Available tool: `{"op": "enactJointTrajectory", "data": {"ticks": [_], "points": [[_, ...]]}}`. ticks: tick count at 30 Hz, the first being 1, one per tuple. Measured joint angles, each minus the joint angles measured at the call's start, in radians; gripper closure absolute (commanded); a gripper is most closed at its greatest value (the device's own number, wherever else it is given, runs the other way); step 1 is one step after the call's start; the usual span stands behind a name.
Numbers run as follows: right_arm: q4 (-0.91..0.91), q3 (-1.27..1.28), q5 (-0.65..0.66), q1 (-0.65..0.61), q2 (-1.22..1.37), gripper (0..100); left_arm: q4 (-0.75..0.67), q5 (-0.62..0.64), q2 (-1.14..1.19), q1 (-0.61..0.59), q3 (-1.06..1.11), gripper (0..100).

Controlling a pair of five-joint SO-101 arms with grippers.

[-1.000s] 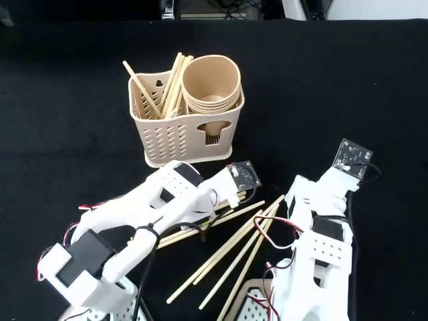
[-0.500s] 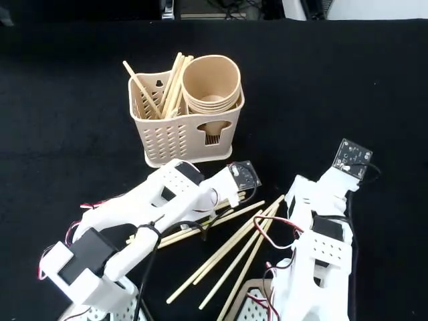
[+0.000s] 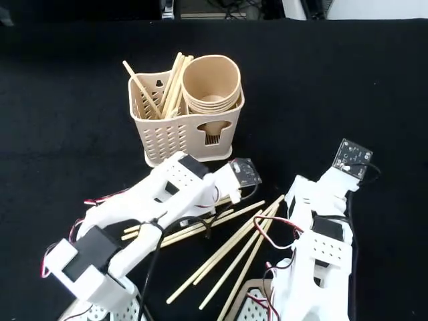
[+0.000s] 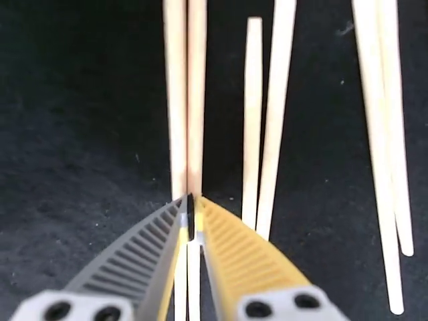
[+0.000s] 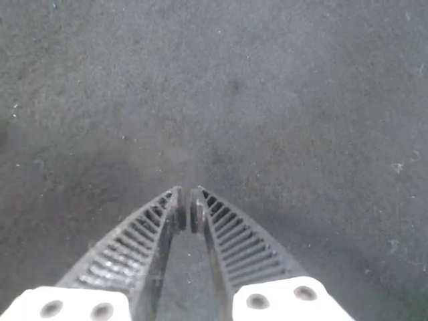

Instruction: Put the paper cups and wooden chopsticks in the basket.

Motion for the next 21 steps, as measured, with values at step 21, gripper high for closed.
{"op": "enactJointTrajectory", "data": {"ticks": [21], "points": [[0.000,0.000,0.000,0.000,0.000,95.3,0.002,0.000,-0.060,-0.034,0.035,82]]}}
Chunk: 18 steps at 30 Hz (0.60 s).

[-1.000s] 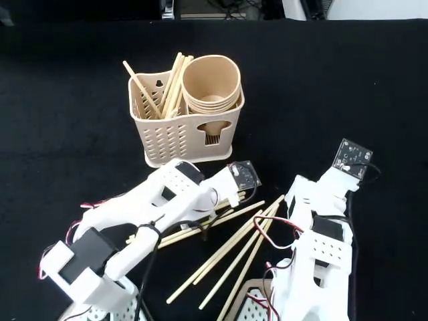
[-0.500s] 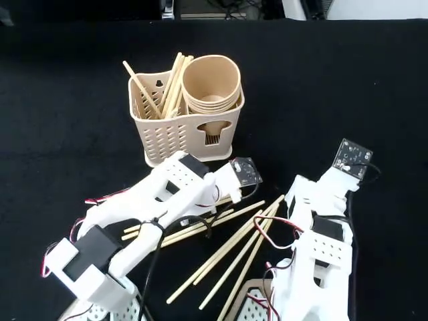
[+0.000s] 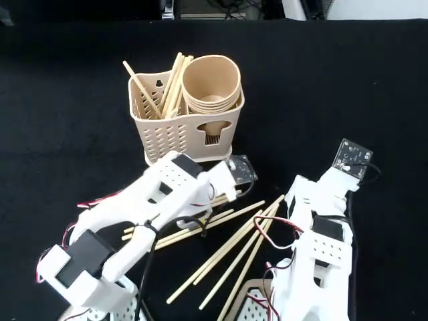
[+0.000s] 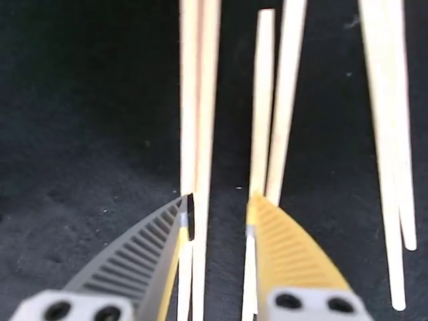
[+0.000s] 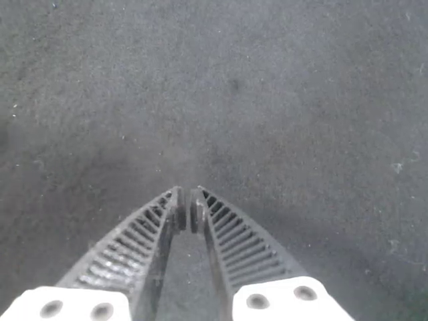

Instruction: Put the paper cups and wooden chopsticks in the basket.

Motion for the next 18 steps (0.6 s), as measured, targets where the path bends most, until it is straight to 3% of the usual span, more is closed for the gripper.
{"op": "enactJointTrajectory", "data": {"ticks": [13,18], "points": [[0.000,0.000,0.000,0.000,0.000,95.3,-0.129,-0.054,0.092,-0.069,0.029,82],[0.000,0.000,0.000,0.000,0.000,95.3,-0.126,-0.057,0.124,-0.060,0.017,97]]}}
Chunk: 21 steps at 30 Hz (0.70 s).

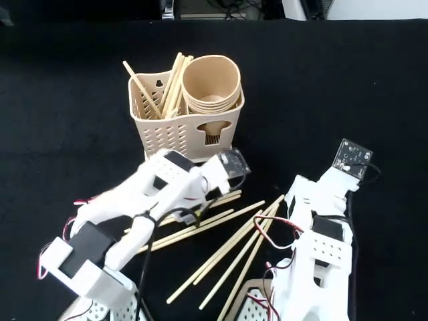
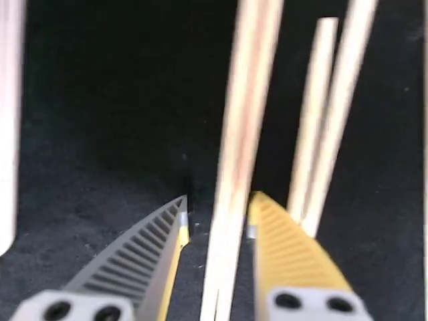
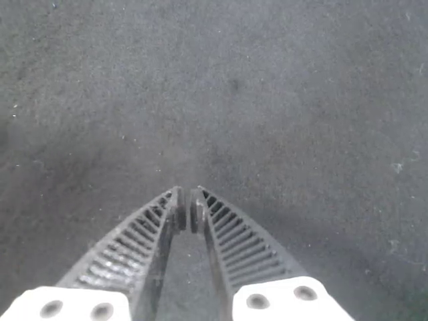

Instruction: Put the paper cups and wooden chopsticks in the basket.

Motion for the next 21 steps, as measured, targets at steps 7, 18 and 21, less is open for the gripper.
{"op": "enactJointTrajectory", "data": {"ticks": [7,18,21], "points": [[0.000,0.000,0.000,0.000,0.000,95.3,0.003,0.003,0.003,0.066,0.000,97],[0.000,0.000,0.000,0.000,0.000,95.3,0.069,0.003,-0.097,0.081,-0.002,97],[0.000,0.000,0.000,0.000,0.000,95.3,0.110,0.003,-0.201,0.084,0.006,97]]}}
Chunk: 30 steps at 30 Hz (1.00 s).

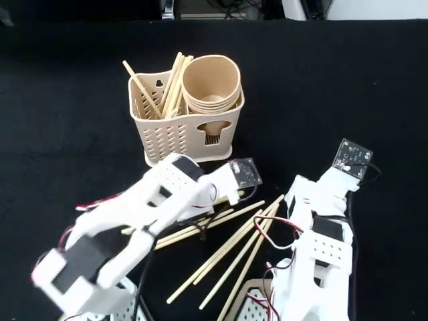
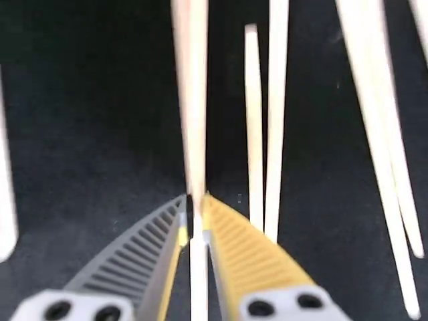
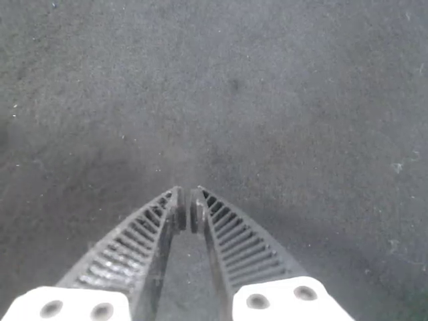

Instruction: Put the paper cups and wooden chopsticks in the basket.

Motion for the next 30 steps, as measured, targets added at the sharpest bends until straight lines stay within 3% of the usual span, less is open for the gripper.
{"op": "enactJointTrajectory", "data": {"ticks": [11,16,18,30], "points": [[0.000,0.000,0.000,0.000,0.000,95.3,0.017,0.000,-0.299,0.000,0.144,96],[0.000,0.000,0.000,0.000,0.000,95.3,-0.069,0.000,-0.302,0.000,0.207,80],[0.000,0.000,0.000,0.000,0.000,95.3,-0.098,0.000,-0.279,0.000,0.210,76],[0.000,0.000,0.000,0.000,0.000,95.3,-0.155,-0.008,0.063,0.000,0.055,81]]}}
